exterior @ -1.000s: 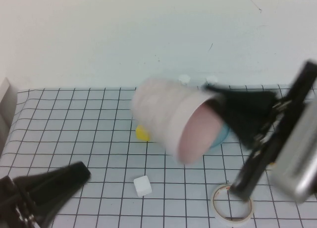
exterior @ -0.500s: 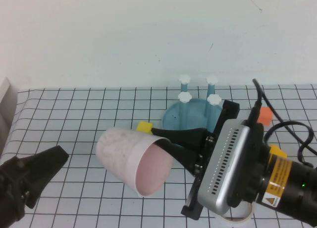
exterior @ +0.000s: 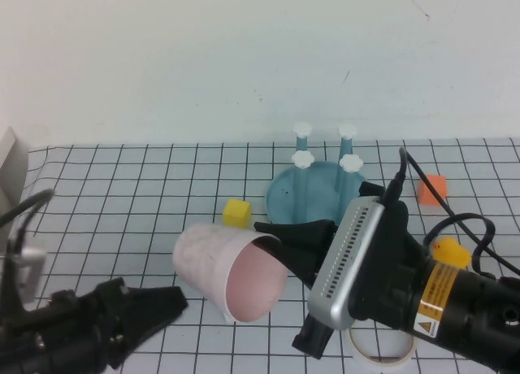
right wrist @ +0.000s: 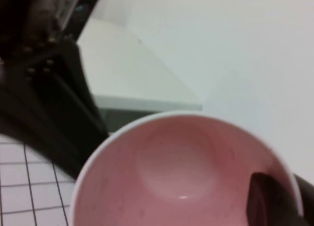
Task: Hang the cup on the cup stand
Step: Adjust the cup with two arms, then place the cup on the cup holder
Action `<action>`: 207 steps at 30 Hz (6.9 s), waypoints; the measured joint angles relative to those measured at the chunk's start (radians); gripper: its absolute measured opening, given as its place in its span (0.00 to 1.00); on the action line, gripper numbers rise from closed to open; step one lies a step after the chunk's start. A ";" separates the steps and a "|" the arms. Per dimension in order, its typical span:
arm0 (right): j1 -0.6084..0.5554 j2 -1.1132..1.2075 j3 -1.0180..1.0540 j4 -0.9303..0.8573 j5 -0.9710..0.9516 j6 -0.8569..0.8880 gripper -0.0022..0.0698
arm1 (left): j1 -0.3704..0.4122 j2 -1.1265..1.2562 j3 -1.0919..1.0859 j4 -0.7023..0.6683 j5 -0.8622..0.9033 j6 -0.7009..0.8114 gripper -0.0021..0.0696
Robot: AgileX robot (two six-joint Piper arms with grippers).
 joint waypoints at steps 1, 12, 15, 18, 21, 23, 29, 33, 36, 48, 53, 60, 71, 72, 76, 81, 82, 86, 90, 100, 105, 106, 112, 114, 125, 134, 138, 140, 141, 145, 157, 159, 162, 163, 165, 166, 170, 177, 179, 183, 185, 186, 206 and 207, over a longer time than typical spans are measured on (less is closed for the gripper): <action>0.000 0.000 0.000 0.010 0.014 0.006 0.05 | 0.000 0.024 0.000 0.002 0.031 0.002 0.18; 0.000 0.000 0.000 0.148 0.175 0.000 0.05 | 0.000 0.163 -0.130 0.020 0.140 -0.011 0.92; 0.000 0.000 0.000 0.178 0.213 -0.018 0.05 | 0.000 0.164 -0.198 0.016 0.156 -0.070 0.92; 0.000 0.000 0.000 0.195 0.178 -0.049 0.05 | 0.000 0.164 -0.229 0.014 0.165 -0.145 0.92; 0.000 0.000 -0.002 0.239 0.101 -0.096 0.05 | 0.000 0.166 -0.234 0.014 0.165 -0.179 0.92; 0.000 0.000 -0.015 0.270 0.065 -0.138 0.05 | 0.000 0.166 -0.236 0.014 0.157 -0.194 0.92; 0.000 0.002 -0.062 0.277 -0.012 -0.200 0.05 | 0.000 0.170 -0.236 0.014 0.118 -0.224 0.92; -0.002 0.031 -0.079 0.264 -0.041 -0.196 0.05 | 0.000 0.170 -0.236 0.010 0.104 -0.240 0.92; -0.002 0.070 -0.081 0.241 -0.063 -0.170 0.05 | 0.000 0.170 -0.236 0.010 0.091 -0.247 0.92; -0.002 0.167 -0.093 0.149 -0.224 -0.111 0.05 | 0.000 0.170 -0.238 -0.023 0.058 -0.256 0.92; 0.000 0.182 -0.100 0.089 -0.243 -0.106 0.05 | 0.000 0.170 -0.238 -0.021 0.030 -0.257 0.93; 0.000 0.186 -0.100 0.080 -0.250 -0.112 0.05 | 0.000 0.170 -0.238 -0.019 0.024 -0.229 0.92; -0.002 0.190 -0.100 0.031 -0.250 -0.108 0.14 | 0.000 0.168 -0.238 -0.019 0.002 -0.185 0.87; 0.000 0.190 -0.100 0.019 -0.250 -0.107 0.17 | 0.000 0.168 -0.238 -0.017 -0.002 -0.183 0.86; 0.011 0.190 -0.104 -0.031 -0.280 -0.104 0.37 | 0.000 0.170 -0.238 -0.002 -0.006 -0.165 0.84; 0.011 0.190 -0.108 -0.039 -0.289 -0.100 0.51 | 0.000 0.170 -0.238 -0.002 -0.012 -0.127 0.83; 0.011 0.190 -0.108 -0.039 -0.289 -0.100 0.52 | 0.000 0.170 -0.238 -0.002 -0.014 -0.118 0.83; 0.011 0.190 -0.104 -0.039 -0.289 -0.100 0.53 | 0.000 0.170 -0.238 -0.004 -0.028 -0.080 0.83; 0.011 0.190 -0.091 -0.017 -0.299 -0.100 0.53 | 0.000 0.170 -0.240 0.000 -0.054 -0.048 0.83; 0.011 0.190 -0.040 0.103 -0.329 -0.102 0.53 | 0.000 0.170 -0.282 0.002 -0.055 -0.014 0.83; 0.011 0.181 -0.030 0.143 -0.355 -0.122 0.53 | 0.000 0.170 -0.298 0.004 -0.111 0.003 0.83; 0.011 0.172 -0.022 0.155 -0.355 -0.110 0.53 | 0.000 0.170 -0.309 0.004 -0.123 0.010 0.83; 0.011 0.019 0.021 0.130 -0.199 0.147 0.36 | 0.000 0.176 -0.444 0.004 -0.268 0.160 0.83; 0.011 -0.052 0.024 0.041 -0.050 0.234 0.22 | 0.000 0.191 -0.500 0.002 -0.292 0.231 0.83; 0.011 -0.500 0.049 -0.853 0.645 0.975 0.04 | -0.014 0.377 -0.852 0.000 -0.202 0.561 0.83; 0.011 -0.776 0.168 -1.206 0.735 1.353 0.03 | -0.253 0.519 -1.030 -0.002 -0.392 0.989 0.82; 0.011 -0.840 0.252 -1.219 0.788 1.402 0.03 | -0.337 0.597 -1.062 -0.004 -0.483 1.117 0.82; 0.011 -0.857 0.294 -1.221 0.815 1.409 0.03 | -0.355 0.642 -1.076 -0.004 -0.490 1.127 0.82; 0.011 -0.864 0.315 -1.224 0.831 1.410 0.03 | -0.360 0.670 -1.086 -0.004 -0.490 1.127 0.82; 0.011 -0.868 0.384 -1.226 0.882 1.411 0.03 | -0.366 0.783 -1.143 -0.007 -0.501 1.123 0.82; 0.011 -0.868 0.471 -1.226 1.079 1.413 0.03 | -0.371 1.083 -1.422 -0.008 -0.483 1.117 0.82; 0.011 -0.868 0.471 -1.226 1.111 1.413 0.03 | -0.374 1.118 -1.458 -0.008 -0.482 1.130 0.82; 0.011 -0.868 0.471 -1.226 1.141 1.413 0.03 | -0.376 1.171 -1.499 -0.008 -0.482 1.144 0.82; 0.011 -0.868 0.471 -1.226 1.148 1.413 0.03 | -0.376 1.184 -1.504 -0.008 -0.482 1.146 0.82; 0.011 -0.868 0.471 -1.226 1.168 1.413 0.03 | -0.376 1.203 -1.510 -0.008 -0.487 1.155 0.82; 0.011 -0.868 0.471 -1.226 1.178 1.413 0.03 | -0.376 1.212 -1.512 -0.008 -0.487 1.171 0.82; 0.011 -0.868 0.471 -1.224 1.213 1.413 0.03 | -0.376 1.240 -1.512 -0.008 -0.516 1.211 0.82; 0.011 -0.868 0.471 -1.218 1.221 1.413 0.03 | -0.365 1.285 -1.512 -0.012 -0.556 1.220 0.81; 0.011 -0.868 0.471 -1.217 1.221 1.413 0.03 | -0.361 1.291 -1.512 -0.012 -0.554 1.215 0.81; 0.011 -0.868 0.471 -1.217 1.221 1.413 0.03 | -0.357 1.297 -1.512 -0.012 -0.554 1.205 0.81; 0.011 -0.868 0.471 -1.217 1.221 1.413 0.03 | -0.357 1.297 -1.512 -0.012 -0.554 1.203 0.81; 0.011 -0.868 0.471 -1.217 1.221 1.413 0.03 | -0.357 1.297 -1.512 -0.012 -0.554 1.203 0.81; 0.011 -0.868 0.471 -1.217 1.225 1.413 0.03 | -0.359 1.297 -1.512 -0.012 -0.563 1.219 0.80; 0.011 -0.868 0.471 -1.217 1.225 1.413 0.03 | -0.361 1.297 -1.512 -0.012 -0.570 1.219 0.80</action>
